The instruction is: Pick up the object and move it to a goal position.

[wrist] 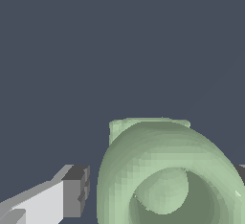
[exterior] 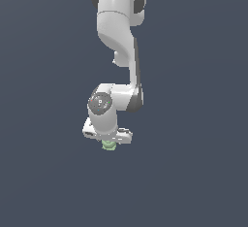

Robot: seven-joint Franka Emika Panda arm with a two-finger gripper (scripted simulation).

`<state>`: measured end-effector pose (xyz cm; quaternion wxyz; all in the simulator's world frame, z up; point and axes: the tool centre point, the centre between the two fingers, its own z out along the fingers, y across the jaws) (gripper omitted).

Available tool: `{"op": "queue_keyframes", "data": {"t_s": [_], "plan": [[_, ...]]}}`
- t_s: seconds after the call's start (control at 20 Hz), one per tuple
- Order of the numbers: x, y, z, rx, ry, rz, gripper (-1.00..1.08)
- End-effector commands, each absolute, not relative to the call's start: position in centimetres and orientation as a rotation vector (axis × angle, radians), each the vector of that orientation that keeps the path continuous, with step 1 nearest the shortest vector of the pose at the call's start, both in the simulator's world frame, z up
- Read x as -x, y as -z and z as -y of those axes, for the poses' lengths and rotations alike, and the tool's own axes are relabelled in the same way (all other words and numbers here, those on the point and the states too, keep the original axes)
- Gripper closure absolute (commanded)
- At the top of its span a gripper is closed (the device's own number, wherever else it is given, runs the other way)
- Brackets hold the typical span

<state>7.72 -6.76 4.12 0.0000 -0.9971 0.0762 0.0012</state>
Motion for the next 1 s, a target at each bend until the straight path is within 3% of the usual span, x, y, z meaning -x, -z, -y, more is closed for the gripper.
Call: {"op": "queue_keyframes", "data": {"t_s": [0.0,0.1,0.15,0.95], "plan": [[-7.9,-3.8,6.8,3.132,-0.001,-0.239,-0.92],[-7.9,-3.9,6.8,3.132,0.000,-0.240,-0.92],[-7.9,-3.9,6.8,3.132,0.000,-0.240,1.08],[-7.9,-5.1,6.3,3.132,0.000,-0.240,1.08]]}}
